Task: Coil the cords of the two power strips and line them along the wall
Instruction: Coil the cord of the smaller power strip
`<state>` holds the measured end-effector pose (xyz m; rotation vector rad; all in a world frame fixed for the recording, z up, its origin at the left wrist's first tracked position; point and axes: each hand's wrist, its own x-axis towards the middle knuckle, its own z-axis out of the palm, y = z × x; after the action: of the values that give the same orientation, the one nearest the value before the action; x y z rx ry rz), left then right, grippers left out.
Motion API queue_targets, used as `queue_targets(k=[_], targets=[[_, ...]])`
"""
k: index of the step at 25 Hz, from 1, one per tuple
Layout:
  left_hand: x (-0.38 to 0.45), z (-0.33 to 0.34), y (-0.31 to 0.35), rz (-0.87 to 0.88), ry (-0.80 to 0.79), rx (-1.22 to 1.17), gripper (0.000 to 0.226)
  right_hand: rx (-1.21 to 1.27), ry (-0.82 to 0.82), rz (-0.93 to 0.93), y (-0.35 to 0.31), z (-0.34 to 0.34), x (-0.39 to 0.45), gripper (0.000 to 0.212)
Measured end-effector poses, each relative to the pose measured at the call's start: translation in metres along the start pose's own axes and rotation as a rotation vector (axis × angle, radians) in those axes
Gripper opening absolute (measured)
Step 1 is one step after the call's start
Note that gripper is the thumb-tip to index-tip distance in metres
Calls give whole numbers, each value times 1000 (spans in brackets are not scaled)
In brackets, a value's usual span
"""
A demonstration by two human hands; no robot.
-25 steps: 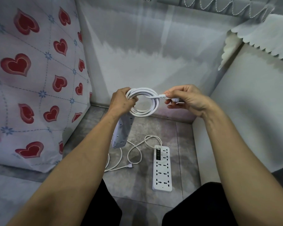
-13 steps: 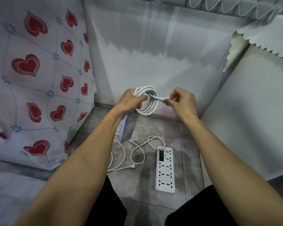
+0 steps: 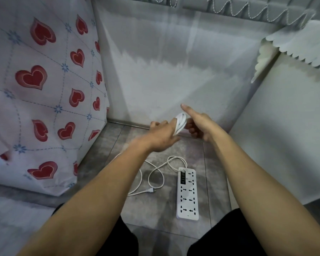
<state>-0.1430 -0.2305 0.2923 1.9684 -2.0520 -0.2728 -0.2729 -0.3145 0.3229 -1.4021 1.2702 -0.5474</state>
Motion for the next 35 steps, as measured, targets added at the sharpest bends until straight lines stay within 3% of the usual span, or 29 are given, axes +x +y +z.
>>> queue_targets(k=[4,8,14,16,18,20,22,24,25,26,28,30,33,35], targets=[[-14,24,25,57,4,185,54,-227,-27,109,13,-7,0,37],[-18,33,28,35,99,214,52,-254,-12,85,5,-4,2,29],[-22,49,12,13,240,-2,41,-290,27,-98,4,3,9,21],[-24,45,7,51,287,-247,43,-320,40,-170,1,-1,9,21],[-22,40,-1,-27,343,-657,42,-377,58,-221,-4,-7,8,18],[-21,43,-17,-331,488,-1063,30,-412,79,-254,-10,-16,6,17],[-31,64,-37,-828,534,-1366,20,-396,88,-280,-15,-21,3,16],[-53,92,-41,-1218,231,-1668,37,-314,98,-311,-20,-23,0,16],[-63,107,-34,-1291,41,-1858,49,-255,102,-323,-22,-24,-2,17],[-69,120,-26,-1284,-82,-2064,62,-192,102,-331,-23,-25,-4,17],[-71,133,-15,-1163,-109,-2421,79,-78,91,-331,-22,-28,-6,18],[-58,132,-20,-1064,94,-2555,67,15,65,-316,-18,-34,-8,18],[-35,117,-36,-1016,520,-2504,24,44,34,-298,-7,-55,-6,17],[-21,100,-49,-1011,564,-2432,13,15,26,-282,3,-72,0,13]])
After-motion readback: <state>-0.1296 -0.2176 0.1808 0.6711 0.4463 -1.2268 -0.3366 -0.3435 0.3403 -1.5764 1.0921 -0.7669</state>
